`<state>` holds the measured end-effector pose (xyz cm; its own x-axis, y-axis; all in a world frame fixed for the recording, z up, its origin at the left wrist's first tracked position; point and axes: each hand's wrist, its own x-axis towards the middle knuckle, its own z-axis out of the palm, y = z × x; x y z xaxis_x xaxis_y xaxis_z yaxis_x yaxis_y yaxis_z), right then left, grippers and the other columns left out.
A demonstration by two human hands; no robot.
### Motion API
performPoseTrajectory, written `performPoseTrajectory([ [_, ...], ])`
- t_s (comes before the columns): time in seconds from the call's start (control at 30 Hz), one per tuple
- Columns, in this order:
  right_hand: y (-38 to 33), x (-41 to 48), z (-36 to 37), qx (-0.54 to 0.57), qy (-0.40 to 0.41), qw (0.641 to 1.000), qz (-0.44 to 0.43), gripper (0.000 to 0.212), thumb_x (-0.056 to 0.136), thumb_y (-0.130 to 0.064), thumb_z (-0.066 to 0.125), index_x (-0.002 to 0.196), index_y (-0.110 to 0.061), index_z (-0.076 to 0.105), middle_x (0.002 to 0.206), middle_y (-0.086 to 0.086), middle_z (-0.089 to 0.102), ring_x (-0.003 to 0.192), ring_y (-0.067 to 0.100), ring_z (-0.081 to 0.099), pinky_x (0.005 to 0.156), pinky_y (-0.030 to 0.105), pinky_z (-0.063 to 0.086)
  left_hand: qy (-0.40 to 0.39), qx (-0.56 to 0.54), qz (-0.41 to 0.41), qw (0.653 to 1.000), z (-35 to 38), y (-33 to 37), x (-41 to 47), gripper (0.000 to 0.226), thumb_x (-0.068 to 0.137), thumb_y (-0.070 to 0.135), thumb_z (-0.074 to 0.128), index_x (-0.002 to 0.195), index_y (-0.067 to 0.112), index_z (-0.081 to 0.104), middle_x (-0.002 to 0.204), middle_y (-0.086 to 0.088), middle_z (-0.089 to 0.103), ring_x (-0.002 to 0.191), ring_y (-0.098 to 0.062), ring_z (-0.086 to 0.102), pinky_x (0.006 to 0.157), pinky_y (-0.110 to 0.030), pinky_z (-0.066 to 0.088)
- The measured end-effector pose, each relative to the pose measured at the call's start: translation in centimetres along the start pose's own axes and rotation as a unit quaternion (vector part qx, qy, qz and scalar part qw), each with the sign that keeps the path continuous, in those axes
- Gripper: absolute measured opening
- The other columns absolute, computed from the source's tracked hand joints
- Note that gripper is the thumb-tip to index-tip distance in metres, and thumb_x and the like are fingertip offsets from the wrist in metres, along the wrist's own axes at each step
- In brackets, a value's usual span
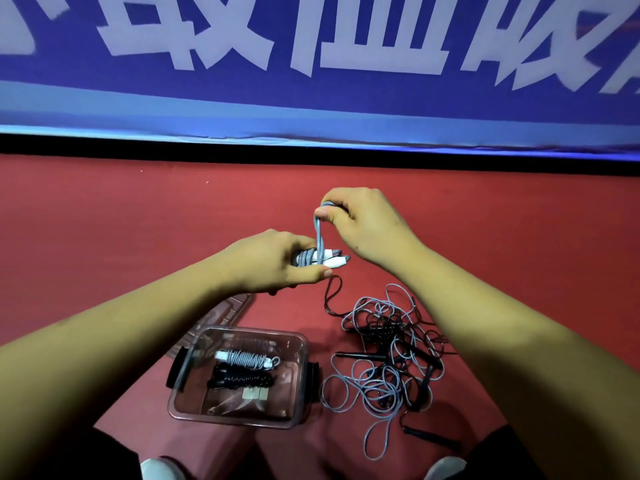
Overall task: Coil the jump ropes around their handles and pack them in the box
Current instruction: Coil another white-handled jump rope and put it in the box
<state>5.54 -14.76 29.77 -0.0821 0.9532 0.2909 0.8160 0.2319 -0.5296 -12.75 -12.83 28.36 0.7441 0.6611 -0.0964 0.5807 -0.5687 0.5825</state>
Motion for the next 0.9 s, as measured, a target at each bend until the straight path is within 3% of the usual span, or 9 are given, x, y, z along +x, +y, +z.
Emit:
performPoseTrajectory([
  [0.1, 0.7, 0.0, -0.1, 0.060, -0.019, 0.998, 0.023, 0.009, 0.090, -0.028, 0.064, 0.088, -0.019, 0.065, 0.067, -0.006, 0.058, 0.063, 0.012, 0.049, 0.064, 0.029, 0.040, -0.026, -0.082, 0.018, 0.996, -0.4, 0.0, -0.5, 0.017, 0.092, 0.047, 0.062, 0.076, 0.049, 0.058, 0.064, 0.004, 0.059, 0.049, -0.014, 0.051, 0.050, -0.019, 0.039],
  [0.2, 1.0, -0.1, -0.1, 0.085, -0.055, 0.995, 0.014, 0.006, 0.091, -0.024, 0.064, 0.087, -0.020, 0.063, 0.075, 0.002, 0.064, 0.065, 0.012, 0.053, 0.066, 0.028, 0.044, -0.038, -0.148, 0.022, 0.988, -0.3, 0.0, -1.0, 0.017, 0.097, 0.042, 0.059, 0.082, 0.036, 0.061, 0.068, -0.002, 0.059, 0.053, -0.018, 0.049, 0.052, -0.023, 0.041],
  [0.33, 1.0, -0.6, -0.6, 0.145, -0.088, 0.984, 0.047, 0.021, 0.095, -0.008, 0.056, 0.080, -0.022, 0.063, 0.058, -0.004, 0.054, 0.047, 0.007, 0.046, 0.049, 0.019, 0.038, 0.008, -0.283, 0.013, 0.959, -0.8, 0.3, -1.3, 0.032, 0.092, 0.037, 0.055, 0.095, 0.006, 0.059, 0.070, -0.008, 0.057, 0.049, -0.020, 0.044, 0.045, -0.024, 0.032],
  [0.47, 1.1, -0.4, -0.4, 0.124, -0.078, 0.988, 0.043, 0.018, 0.097, -0.010, 0.053, 0.092, -0.014, 0.070, 0.059, 0.008, 0.054, 0.053, 0.021, 0.048, 0.052, 0.029, 0.041, 0.072, -0.356, 0.007, 0.932, -1.5, 0.4, -1.3, 0.023, 0.097, 0.034, 0.057, 0.112, 0.017, 0.053, 0.076, -0.016, 0.058, 0.056, -0.027, 0.050, 0.044, -0.023, 0.029],
  [0.57, 1.0, -0.5, -0.2, 0.109, -0.106, 0.988, 0.035, 0.021, 0.098, -0.018, 0.055, 0.088, -0.027, 0.072, 0.069, 0.006, 0.065, 0.063, 0.023, 0.061, 0.066, 0.037, 0.052, 0.091, -0.391, 0.008, 0.916, -2.1, 0.6, -1.3, 0.028, 0.100, 0.028, 0.051, 0.128, 0.032, 0.056, 0.079, -0.018, 0.058, 0.057, -0.029, 0.054, 0.043, -0.023, 0.039],
  [0.63, 1.0, -0.7, -0.1, 0.110, -0.128, 0.985, 0.039, 0.015, 0.098, -0.020, 0.056, 0.093, -0.025, 0.069, 0.070, 0.002, 0.066, 0.065, 0.013, 0.063, 0.072, 0.038, 0.053, 0.105, -0.394, 0.004, 0.913, -2.4, 0.7, -1.1, 0.029, 0.100, 0.028, 0.051, 0.128, 0.032, 0.060, 0.079, -0.017, 0.060, 0.057, -0.030, 0.056, 0.044, -0.026, 0.042],
  [0.73, 0.9, -0.8, 0.1, 0.082, -0.126, 0.988, 0.020, 0.005, 0.097, -0.022, 0.056, 0.101, -0.022, 0.059, 0.075, 0.005, 0.068, 0.065, 0.003, 0.060, 0.064, 0.032, 0.045, 0.130, -0.412, -0.013, 0.902, -2.5, 0.4, -0.9, 0.024, 0.100, 0.031, 0.052, 0.122, 0.027, 0.062, 0.079, -0.015, 0.061, 0.058, -0.031, 0.056, 0.055, -0.033, 0.045],
  [0.83, 0.8, -0.7, 0.3, 0.026, -0.120, 0.992, 0.003, 0.006, 0.095, -0.022, 0.057, 0.097, -0.020, 0.062, 0.090, -0.003, 0.069, 0.083, 0.013, 0.061, 0.072, 0.030, 0.044, 0.132, -0.421, -0.021, 0.897, -2.5, 0.2, -0.8, 0.022, 0.100, 0.035, 0.053, 0.118, 0.026, 0.062, 0.080, -0.015, 0.062, 0.060, -0.032, 0.057, 0.062, -0.041, 0.045],
  [0.9, 0.6, -0.6, 0.2, 0.023, -0.125, 0.992, 0.024, 0.010, 0.096, -0.017, 0.055, 0.091, -0.020, 0.063, 0.086, -0.005, 0.068, 0.078, 0.012, 0.059, 0.069, 0.028, 0.042, 0.138, -0.414, -0.031, 0.899, -2.4, 0.2, -0.8, 0.021, 0.099, 0.035, 0.055, 0.117, 0.027, 0.061, 0.081, -0.015, 0.063, 0.061, -0.032, 0.058, 0.061, -0.040, 0.047],
])
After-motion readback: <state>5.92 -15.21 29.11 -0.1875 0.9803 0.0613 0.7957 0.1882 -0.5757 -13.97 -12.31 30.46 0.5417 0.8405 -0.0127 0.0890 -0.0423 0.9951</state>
